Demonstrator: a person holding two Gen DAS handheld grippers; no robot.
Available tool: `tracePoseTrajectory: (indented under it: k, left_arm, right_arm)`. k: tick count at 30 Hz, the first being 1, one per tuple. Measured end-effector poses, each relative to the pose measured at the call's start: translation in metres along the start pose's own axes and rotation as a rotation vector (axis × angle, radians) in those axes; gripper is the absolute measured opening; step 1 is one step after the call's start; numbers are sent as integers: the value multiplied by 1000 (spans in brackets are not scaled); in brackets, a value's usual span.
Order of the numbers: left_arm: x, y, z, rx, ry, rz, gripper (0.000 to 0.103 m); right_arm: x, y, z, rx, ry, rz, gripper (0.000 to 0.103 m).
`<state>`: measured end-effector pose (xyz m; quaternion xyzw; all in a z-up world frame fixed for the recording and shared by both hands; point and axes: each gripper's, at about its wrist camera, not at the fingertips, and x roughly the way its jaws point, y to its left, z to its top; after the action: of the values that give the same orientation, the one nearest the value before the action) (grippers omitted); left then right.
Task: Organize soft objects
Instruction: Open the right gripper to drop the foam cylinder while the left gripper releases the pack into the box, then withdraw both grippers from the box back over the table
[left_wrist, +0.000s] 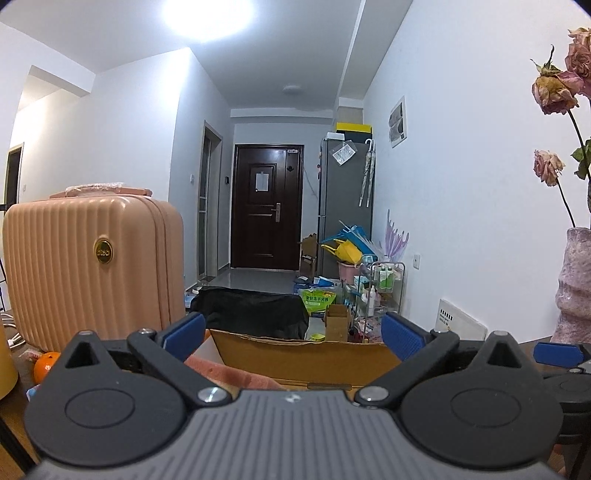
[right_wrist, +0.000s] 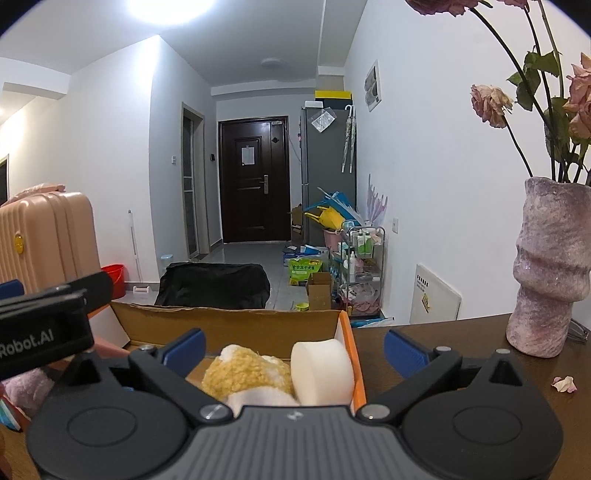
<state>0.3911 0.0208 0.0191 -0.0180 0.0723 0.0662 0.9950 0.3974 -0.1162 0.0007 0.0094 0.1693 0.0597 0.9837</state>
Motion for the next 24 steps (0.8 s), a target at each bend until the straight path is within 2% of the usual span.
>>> tracePoseTrajectory:
  k: [24]
  left_arm:
    - [-21, 7, -1, -24, 30, -20, 103]
  right_arm:
    - [-33, -2, -8, -27, -12, -18, 103]
